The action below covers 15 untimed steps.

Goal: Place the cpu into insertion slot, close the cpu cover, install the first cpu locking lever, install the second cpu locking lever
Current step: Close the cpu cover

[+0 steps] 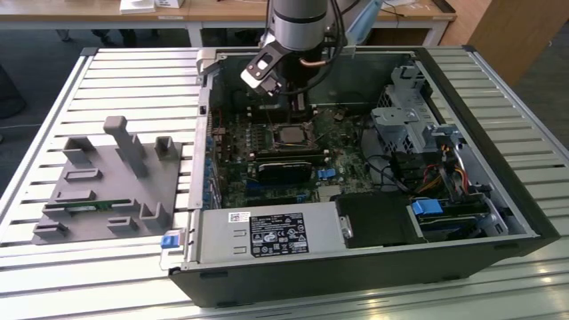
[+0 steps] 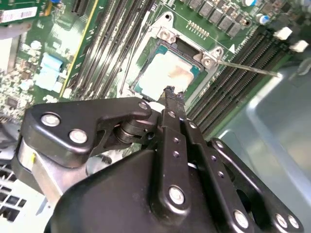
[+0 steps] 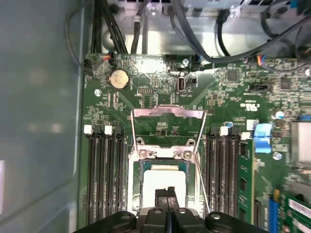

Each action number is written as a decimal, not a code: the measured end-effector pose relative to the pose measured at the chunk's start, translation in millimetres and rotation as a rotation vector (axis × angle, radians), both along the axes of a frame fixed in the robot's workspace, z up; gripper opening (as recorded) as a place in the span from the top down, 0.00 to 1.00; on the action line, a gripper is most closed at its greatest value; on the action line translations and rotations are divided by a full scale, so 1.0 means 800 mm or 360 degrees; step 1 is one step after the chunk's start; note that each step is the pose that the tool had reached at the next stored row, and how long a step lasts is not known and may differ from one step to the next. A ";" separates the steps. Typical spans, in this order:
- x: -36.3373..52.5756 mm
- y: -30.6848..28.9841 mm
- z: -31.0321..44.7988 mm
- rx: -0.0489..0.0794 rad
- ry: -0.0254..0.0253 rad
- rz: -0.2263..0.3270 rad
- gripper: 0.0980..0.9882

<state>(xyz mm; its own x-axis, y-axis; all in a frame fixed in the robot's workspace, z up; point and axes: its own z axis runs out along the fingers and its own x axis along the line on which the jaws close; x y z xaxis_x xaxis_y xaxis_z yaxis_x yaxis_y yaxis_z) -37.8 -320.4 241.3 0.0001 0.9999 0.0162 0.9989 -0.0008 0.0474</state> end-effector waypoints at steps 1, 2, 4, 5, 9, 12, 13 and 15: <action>0.000 0.0000 0.0024 0.0000 0.00002 0.0000 0.99; 0.000 0.0000 0.0026 0.0000 0.00000 0.0000 0.99; 0.000 -0.0009 0.0027 0.0000 0.00000 0.0000 0.99; 0.000 -0.0021 0.0027 0.0000 0.00001 0.0000 0.99; 0.000 -0.0097 0.0026 0.0000 0.00000 0.0000 0.99; 0.000 -0.0157 0.0027 0.0000 0.00001 0.0000 0.99; 0.000 -0.0169 0.0027 0.0000 0.00001 0.0000 0.99; 0.000 -0.0177 0.0026 0.0000 -0.00001 0.0000 0.99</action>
<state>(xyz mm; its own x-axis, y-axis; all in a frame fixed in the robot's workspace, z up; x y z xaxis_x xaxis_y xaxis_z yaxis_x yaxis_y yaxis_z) -37.6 -334.6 243.4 0.0001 0.9999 0.0164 0.9989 -0.0008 0.0475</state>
